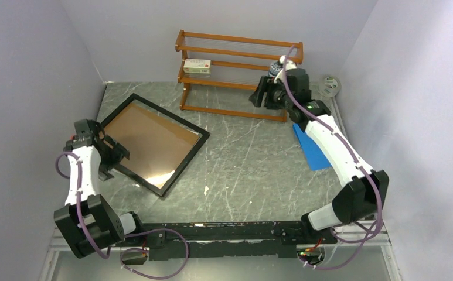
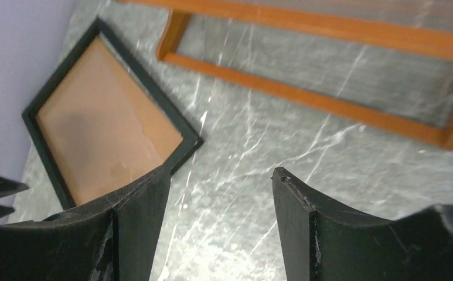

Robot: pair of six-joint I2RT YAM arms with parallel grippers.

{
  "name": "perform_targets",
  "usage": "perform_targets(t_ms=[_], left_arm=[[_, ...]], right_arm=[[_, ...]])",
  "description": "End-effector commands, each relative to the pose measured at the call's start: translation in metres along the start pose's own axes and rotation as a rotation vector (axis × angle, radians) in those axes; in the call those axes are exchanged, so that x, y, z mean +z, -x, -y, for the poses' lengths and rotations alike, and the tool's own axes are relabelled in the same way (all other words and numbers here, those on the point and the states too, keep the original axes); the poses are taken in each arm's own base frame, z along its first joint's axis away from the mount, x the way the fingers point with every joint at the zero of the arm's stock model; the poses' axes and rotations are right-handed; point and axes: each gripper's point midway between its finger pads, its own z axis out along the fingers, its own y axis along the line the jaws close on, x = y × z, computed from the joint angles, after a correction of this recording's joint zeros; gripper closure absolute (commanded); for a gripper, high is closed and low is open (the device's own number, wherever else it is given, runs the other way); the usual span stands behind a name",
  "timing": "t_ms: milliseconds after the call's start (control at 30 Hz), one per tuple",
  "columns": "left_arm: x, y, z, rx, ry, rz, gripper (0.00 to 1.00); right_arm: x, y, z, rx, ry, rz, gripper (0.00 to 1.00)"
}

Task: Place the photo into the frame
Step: Turn over the photo frame at the center of the board.

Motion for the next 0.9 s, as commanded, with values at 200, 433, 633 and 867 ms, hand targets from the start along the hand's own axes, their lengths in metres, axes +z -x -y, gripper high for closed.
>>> perform_targets(t_ms=[200, 433, 633, 867], left_arm=[[0.059, -0.025, -0.004, -0.114, 0.043, -0.135, 0.28], [0.085, -0.026, 0.005, -0.149, 0.036, -0.195, 0.39], [0.09, -0.031, -0.004, -0.157, 0.085, -0.219, 0.54], [0.098, -0.045, -0.014, -0.14, 0.144, -0.295, 0.63]], right_arm=[[0.019, -0.05, -0.044, -0.023, 0.127, -0.146, 0.35], [0.019, -0.064, -0.048, -0.023, 0.137, -0.162, 0.36], [0.018, -0.071, -0.042, -0.027, 0.116, -0.167, 0.36], [0.018, -0.072, -0.038, -0.03, 0.101, -0.165, 0.36]])
